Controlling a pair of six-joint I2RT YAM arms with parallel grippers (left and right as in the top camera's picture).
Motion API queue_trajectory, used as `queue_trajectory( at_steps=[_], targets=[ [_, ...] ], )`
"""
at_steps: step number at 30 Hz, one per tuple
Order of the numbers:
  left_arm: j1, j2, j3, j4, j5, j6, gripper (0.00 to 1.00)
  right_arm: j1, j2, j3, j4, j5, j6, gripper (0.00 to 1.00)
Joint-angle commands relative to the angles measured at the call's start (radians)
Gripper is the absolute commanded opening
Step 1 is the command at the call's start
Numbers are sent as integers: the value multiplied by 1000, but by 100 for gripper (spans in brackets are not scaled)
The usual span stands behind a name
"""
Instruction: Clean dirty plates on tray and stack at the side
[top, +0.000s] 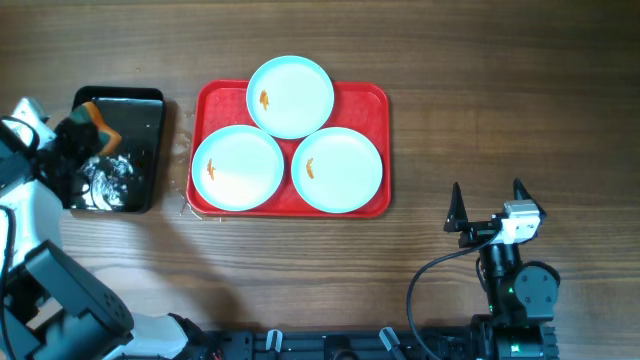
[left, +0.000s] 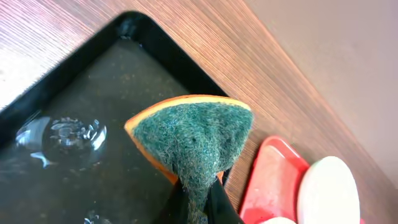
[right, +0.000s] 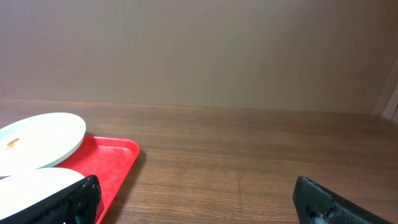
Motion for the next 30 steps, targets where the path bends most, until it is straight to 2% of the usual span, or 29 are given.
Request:
queue_trajectory(
  at_steps=[1, 8, 11, 14, 15, 16, 19, 20, 24, 25, 27, 29, 30],
  targets=[
    [3, 65, -11, 2, 80, 24, 4, 4, -6, -1, 2, 2, -17, 100],
    [3, 71, -21, -5, 84, 22, 4, 4, -6, -1, 2, 2, -17, 100],
    [0, 71, -21, -37, 84, -171, 4, 4, -6, -1, 15, 17, -47, 100],
    [-22, 71, -23, -47, 65, -127, 4, 5, -6, -1, 23, -249, 328, 100],
    [-25, 71, -23, -48, 52, -122, 4, 4, -6, -1, 28, -310, 507, 100],
    [-26, 71, -23, -43, 53, -123, 4, 5, -6, -1, 31, -376, 805, 100],
    [-46, 71, -24, -40, 53, -123, 4, 4, -6, -1, 32, -312, 1395, 100],
    [-61, 71, -24, -40, 52, -123, 4, 4, -6, -1, 61, -328, 1490, 100],
    [-108, 71, -24, -40, 39, -122, 4, 4, -6, 21, 477, -352, 1442, 100],
    [-113, 71, -24, -40, 34, -122, 4, 4, 0, 59, 479, -338, 1434, 100],
    [-116, 71, -24, -41, 30, -122, 4, 4, 57, 188, 436, -368, 1278, 100],
    [-116, 71, -24, -41, 29, -122, 4, 4, 214, 419, 282, -491, 1003, 100],
    [-116, 71, -24, -41, 30, -98, 4, 4, 354, 608, 141, -603, 814, 100]
  ],
)
